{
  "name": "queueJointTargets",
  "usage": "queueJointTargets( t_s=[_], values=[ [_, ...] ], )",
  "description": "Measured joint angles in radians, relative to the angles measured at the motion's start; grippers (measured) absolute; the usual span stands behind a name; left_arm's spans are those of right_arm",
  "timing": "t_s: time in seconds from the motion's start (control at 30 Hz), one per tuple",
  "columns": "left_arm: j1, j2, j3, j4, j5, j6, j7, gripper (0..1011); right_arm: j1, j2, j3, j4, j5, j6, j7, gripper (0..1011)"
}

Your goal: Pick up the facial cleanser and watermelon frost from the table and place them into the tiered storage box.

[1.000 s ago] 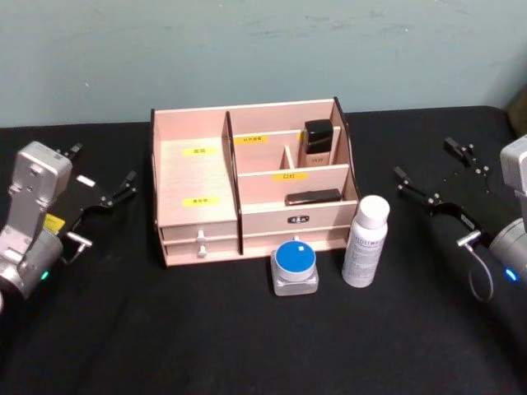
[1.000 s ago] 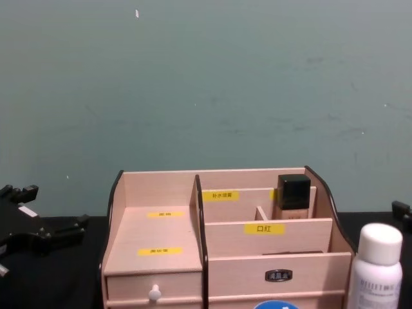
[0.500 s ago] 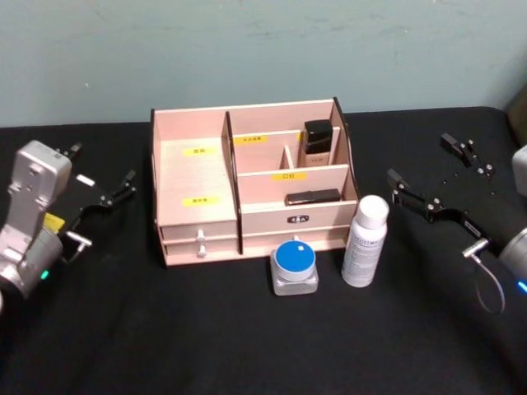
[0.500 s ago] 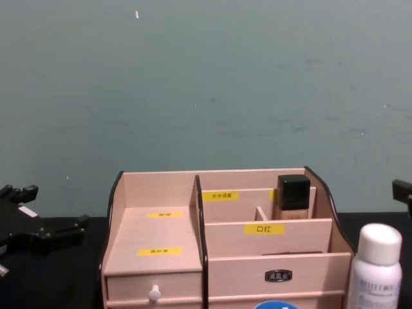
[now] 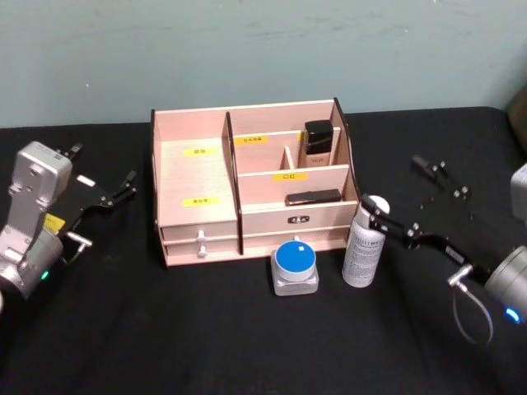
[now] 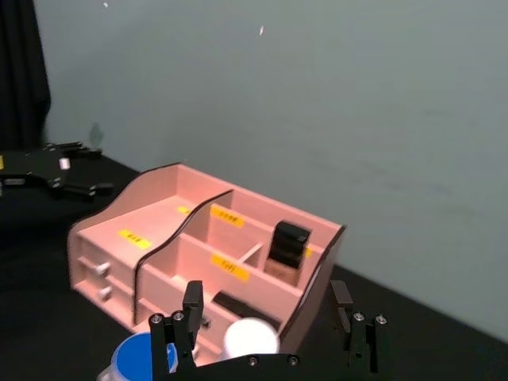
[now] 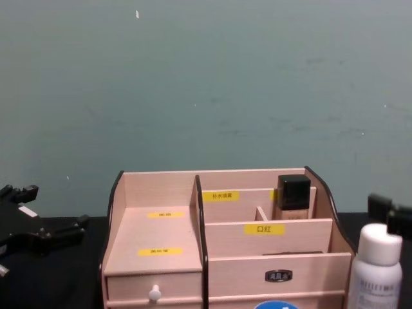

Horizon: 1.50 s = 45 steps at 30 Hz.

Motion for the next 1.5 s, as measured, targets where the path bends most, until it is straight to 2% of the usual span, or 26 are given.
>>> queueJointTargets(
  t_s=[0.33, 0.57, 0.97, 1.5],
  values=[
    [0.0, 0.0, 0.0, 0.0, 0.0, 0.0, 0.0, 1010, -0.055, -0.02, 0.014, -0.005, 0.043, 0.044, 0.032, 1002],
    [0.0, 0.0, 0.0, 0.0, 0.0, 0.0, 0.0, 1009, -0.081, -0.042, 0.032, 0.025, 0.072, 0.065, 0.054, 1002],
    [0.0, 0.0, 0.0, 0.0, 0.0, 0.0, 0.0, 1010, -0.071, -0.084, 0.041, 0.103, 0.089, 0.085, 0.109, 1002],
    [0.0, 0.0, 0.0, 0.0, 0.0, 0.0, 0.0, 1010, -0.03, -0.132, 0.049, 0.183, 0.08, 0.099, 0.171, 1002]
  ],
)
